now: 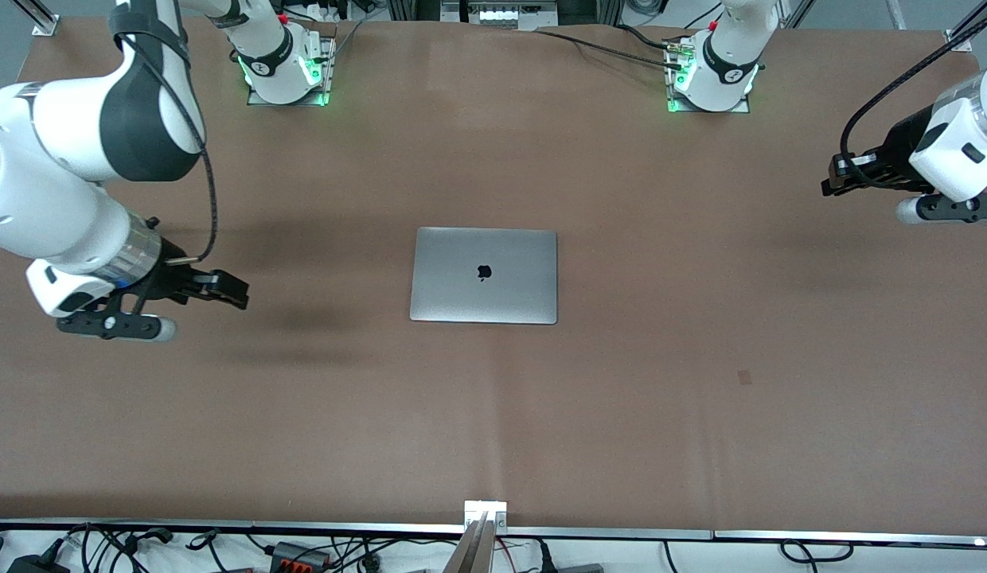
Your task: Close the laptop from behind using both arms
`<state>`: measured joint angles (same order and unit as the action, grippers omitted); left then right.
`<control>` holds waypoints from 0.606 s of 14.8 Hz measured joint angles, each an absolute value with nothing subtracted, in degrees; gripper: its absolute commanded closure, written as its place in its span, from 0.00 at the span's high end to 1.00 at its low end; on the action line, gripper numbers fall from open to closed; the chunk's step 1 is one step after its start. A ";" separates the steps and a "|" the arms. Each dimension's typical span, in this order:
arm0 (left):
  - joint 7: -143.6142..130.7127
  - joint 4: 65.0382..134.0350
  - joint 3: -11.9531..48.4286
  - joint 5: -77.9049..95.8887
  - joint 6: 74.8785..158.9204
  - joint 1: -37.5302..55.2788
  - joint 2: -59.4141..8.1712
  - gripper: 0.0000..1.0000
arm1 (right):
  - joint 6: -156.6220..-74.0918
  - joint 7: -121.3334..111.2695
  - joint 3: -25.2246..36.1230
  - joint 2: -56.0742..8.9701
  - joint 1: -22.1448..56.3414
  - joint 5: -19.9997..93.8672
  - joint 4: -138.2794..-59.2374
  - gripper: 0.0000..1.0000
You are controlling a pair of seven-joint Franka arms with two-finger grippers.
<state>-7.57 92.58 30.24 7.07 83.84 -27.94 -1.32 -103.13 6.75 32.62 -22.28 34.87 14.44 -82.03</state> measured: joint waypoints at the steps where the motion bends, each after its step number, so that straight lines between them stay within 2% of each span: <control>1: -7.62 92.57 30.58 7.07 83.69 -27.89 -1.33 0.51 | -103.06 5.72 33.41 -22.28 34.85 14.44 -82.03 1.00; 2: -7.69 92.56 30.98 7.07 83.56 -27.88 -1.31 0.67 | -103.03 5.06 33.99 -22.29 34.84 14.44 -82.02 1.00; 3: -7.78 92.56 31.28 7.07 83.47 -27.87 -1.30 1.00 | -102.91 4.68 34.50 -22.29 34.83 14.44 -82.01 1.00; 6: -7.79 92.48 31.38 7.07 83.37 -28.08 -1.31 1.00 | -102.84 4.50 33.49 -21.83 32.20 14.42 -80.90 1.00; 9: -7.82 92.33 31.08 6.65 84.68 -28.06 -1.31 1.00 | -102.41 4.04 22.96 -18.80 20.69 10.78 -79.73 1.00</control>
<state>-7.82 92.33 31.08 6.65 84.68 -28.06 -1.31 -102.41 4.04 22.96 -18.80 20.69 10.78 -79.73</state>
